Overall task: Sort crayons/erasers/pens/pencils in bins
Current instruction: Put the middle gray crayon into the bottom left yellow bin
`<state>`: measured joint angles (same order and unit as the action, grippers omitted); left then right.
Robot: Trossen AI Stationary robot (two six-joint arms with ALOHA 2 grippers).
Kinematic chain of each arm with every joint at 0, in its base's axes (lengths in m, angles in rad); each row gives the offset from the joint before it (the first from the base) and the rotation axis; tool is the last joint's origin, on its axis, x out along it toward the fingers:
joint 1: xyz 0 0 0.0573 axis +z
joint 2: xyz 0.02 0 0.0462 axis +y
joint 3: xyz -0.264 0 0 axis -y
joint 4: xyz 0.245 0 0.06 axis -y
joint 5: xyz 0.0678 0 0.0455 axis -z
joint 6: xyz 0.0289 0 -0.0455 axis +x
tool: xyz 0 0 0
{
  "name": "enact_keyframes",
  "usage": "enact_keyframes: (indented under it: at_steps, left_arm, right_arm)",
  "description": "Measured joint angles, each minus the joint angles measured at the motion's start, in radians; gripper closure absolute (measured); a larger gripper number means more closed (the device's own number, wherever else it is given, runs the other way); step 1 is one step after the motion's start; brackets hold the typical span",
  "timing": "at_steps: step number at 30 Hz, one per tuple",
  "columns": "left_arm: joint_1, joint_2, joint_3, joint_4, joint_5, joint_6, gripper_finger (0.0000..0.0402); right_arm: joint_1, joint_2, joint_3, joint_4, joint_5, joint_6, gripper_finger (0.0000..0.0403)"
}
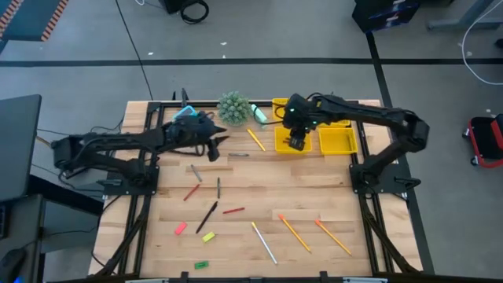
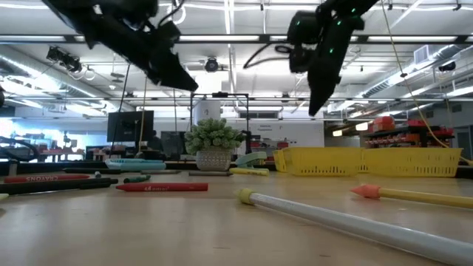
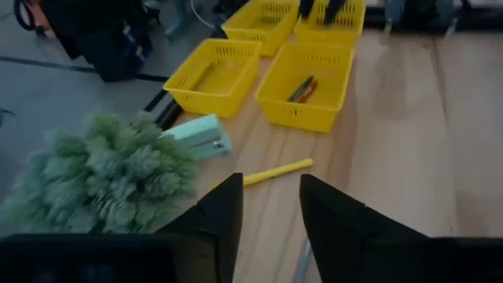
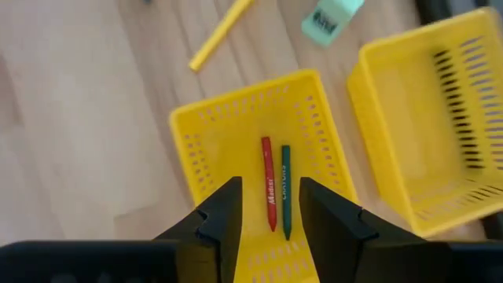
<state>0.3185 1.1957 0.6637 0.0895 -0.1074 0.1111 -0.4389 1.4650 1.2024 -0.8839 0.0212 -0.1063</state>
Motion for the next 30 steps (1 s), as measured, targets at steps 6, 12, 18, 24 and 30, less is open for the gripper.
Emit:
enact_keyframes:
  at_steps: [6, 12, 18, 24, 30]
  left_arm:
    - [-0.002, 0.217, 0.195, -0.174, 0.040, 0.041, 0.0248]
    - [-0.009, 0.395, 0.390, -0.431, 0.079, 0.115, 0.0253]
    - [-0.008, 0.506, 0.466, -0.552, 0.143, 0.185, 0.0262]
    - [-0.008, 0.614, 0.494, -0.596, 0.161, 0.226, 0.0263]
    - [-0.008, 0.661, 0.538, -0.609, 0.165, 0.277, 0.0266]
  right_arm:
    - [-0.001, -0.180, -0.079, 0.078, 0.021, 0.077, 0.0271]
    - [-0.004, -0.328, -0.231, 0.233, 0.045, 0.058, 0.0272]
    - [-0.006, -0.435, -0.347, 0.290, 0.061, 0.055, 0.0272]
    - [-0.006, -0.504, -0.444, 0.360, 0.076, 0.027, 0.0272]
    - [-0.008, -0.526, -0.458, 0.376, 0.080, -0.007, 0.0272]
